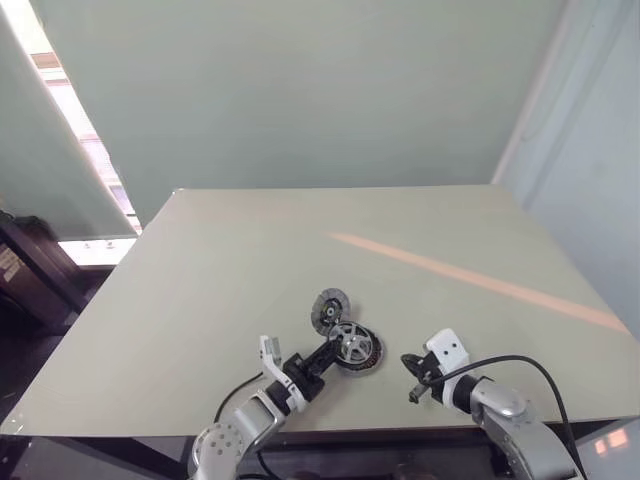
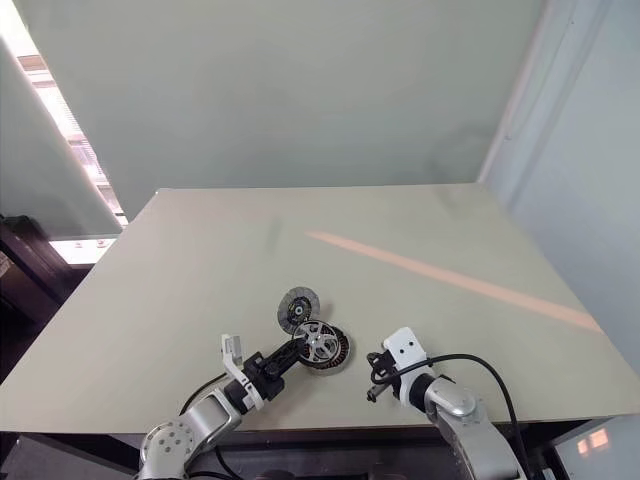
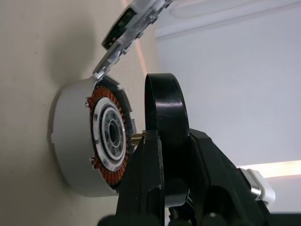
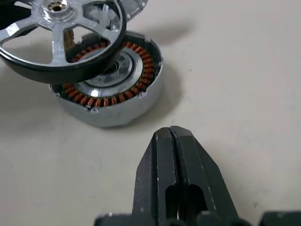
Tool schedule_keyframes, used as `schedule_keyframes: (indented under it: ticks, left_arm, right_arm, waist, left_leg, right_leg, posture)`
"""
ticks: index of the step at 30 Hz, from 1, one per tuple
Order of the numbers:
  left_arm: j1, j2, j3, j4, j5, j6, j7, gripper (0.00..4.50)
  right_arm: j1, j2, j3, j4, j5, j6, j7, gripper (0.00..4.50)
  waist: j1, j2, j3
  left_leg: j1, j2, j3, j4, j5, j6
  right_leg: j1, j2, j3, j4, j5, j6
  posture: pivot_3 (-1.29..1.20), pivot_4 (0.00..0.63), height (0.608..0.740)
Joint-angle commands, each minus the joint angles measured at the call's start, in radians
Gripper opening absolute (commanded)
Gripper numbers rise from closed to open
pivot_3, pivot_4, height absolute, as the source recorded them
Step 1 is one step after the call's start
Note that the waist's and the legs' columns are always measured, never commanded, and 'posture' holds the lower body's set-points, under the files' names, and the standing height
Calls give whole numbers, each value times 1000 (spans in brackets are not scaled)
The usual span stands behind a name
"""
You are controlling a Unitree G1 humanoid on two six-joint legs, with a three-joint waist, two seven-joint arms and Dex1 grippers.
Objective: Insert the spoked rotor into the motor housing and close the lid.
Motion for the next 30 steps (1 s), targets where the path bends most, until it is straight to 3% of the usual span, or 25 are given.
schedule_keyframes:
  ticks: [1, 30]
  left_arm:
    - [-35, -7, 2, 11, 21, -11, -27, 346]
    - [-128, -66, 9, 144, 164, -19, -108, 346]
  right_arm:
    - [-6, -5, -19, -56, 9, -2, -5, 0]
    - [-8, 2, -19, -57, 7, 2, -14, 0]
  waist:
    - [0, 0, 0]
    - [2, 0, 0]
  left_leg:
    - [0, 0, 0, 0, 0, 0]
    - [0, 0, 0, 2, 0, 0]
  right_leg:
    - [0, 0, 0, 0, 0, 0]
    - [0, 0, 0, 0, 2, 3]
  posture:
    - [0, 0, 740]
    - [0, 0, 740]
